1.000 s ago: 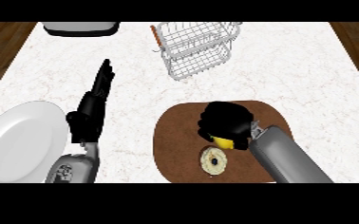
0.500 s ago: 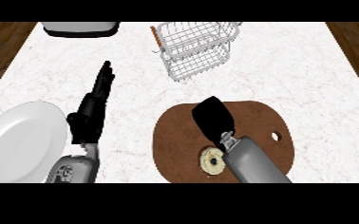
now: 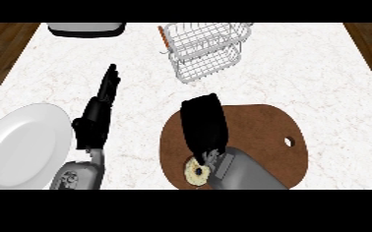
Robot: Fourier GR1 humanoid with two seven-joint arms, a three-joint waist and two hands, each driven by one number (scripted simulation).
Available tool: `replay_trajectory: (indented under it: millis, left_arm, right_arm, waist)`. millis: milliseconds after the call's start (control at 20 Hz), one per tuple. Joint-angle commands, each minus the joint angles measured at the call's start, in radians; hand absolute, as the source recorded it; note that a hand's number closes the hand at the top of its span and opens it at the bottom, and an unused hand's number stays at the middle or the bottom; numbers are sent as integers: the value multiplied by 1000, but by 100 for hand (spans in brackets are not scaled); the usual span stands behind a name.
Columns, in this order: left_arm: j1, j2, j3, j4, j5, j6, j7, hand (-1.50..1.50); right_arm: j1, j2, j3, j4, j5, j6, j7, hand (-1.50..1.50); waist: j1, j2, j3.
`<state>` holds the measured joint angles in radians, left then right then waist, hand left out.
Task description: Pick the lemon from the cutting board and place it in the tiered basket
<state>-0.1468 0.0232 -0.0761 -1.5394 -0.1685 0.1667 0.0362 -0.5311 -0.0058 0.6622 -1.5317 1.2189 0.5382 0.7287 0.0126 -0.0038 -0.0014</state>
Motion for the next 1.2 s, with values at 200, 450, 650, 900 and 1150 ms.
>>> replay_trajectory:
  millis: [200, 450, 650, 900, 1150]
  left_arm:
    - [-10, -8, -6, 0, -23, 19, 14, 0]
    - [82, 15, 5, -50, 25, -27, -41, 0]
    - [50, -2, -4, 1, 3, -10, -46, 0]
    - [-22, -1, 7, 29, -1, -9, -16, 0]
    - [-42, -17, 5, 17, -2, 5, 24, 0]
  right_arm:
    - [-231, 6, -94, -256, -131, 157, 252, 150]
    - [-390, 5, -241, -295, -264, 247, 336, 150]
    - [-479, 5, -331, -274, -334, 269, 371, 150]
    - [-612, 5, -459, -113, -467, 65, 378, 150]
    - [-719, 5, -455, 88, -439, 9, 336, 150]
  waist:
    - [-8, -1, 1]
    - [-1, -3, 0]
    - [-9, -2, 0]
    - [6, 3, 0]
    - [3, 5, 0]
